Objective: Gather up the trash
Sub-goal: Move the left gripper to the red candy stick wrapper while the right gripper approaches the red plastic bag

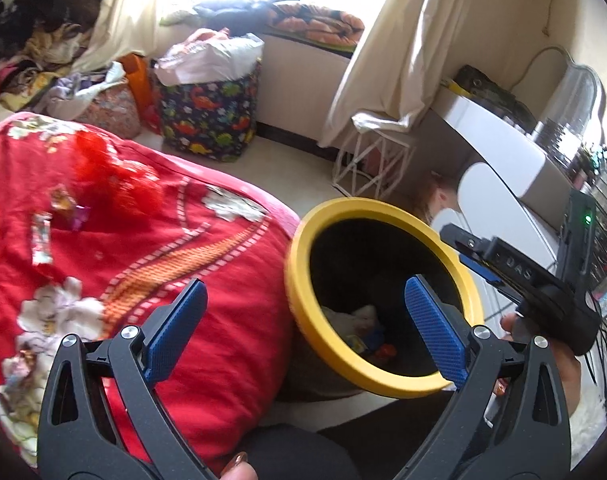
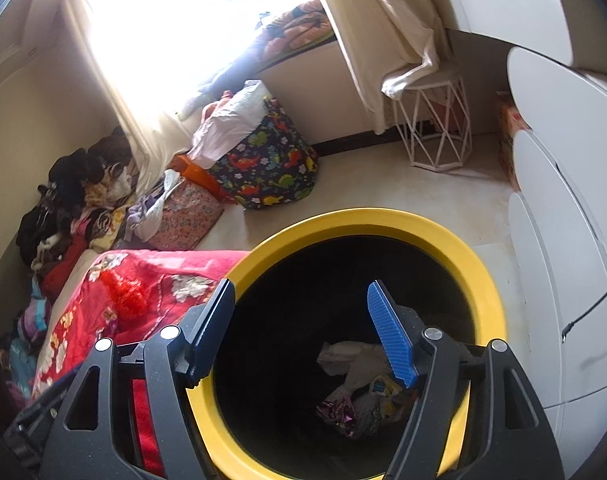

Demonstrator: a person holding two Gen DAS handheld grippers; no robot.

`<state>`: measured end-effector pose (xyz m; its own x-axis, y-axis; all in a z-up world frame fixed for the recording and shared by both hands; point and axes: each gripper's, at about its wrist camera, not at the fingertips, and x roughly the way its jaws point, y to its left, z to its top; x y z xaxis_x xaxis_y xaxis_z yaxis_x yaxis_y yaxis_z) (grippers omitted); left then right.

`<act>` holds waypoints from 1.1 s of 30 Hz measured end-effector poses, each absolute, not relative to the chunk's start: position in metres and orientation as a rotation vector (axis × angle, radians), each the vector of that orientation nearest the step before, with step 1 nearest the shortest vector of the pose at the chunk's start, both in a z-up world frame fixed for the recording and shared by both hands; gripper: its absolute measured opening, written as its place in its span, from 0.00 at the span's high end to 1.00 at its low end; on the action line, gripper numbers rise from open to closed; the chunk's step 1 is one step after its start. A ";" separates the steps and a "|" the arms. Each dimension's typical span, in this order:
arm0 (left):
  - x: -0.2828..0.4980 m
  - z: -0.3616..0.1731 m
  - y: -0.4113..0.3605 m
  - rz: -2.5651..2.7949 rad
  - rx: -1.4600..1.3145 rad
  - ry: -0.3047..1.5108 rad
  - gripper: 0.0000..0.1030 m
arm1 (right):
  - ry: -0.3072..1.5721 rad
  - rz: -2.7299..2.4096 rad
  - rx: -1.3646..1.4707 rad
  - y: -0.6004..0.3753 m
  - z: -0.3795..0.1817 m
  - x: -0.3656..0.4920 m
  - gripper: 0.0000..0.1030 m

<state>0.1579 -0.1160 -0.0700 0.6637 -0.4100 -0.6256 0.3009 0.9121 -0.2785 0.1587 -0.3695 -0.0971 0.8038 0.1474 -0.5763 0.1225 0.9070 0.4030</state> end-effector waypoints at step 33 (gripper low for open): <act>0.178 -0.078 0.042 -0.078 -0.340 0.715 0.12 | 0.716 0.364 0.168 -0.202 -0.084 0.218 0.35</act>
<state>0.1782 0.0419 -0.0779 0.7544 -0.1856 -0.6297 -0.0451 0.9423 -0.3317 0.2178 -0.2021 -0.0843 0.6947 0.3817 -0.6097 -0.2679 0.9239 0.2732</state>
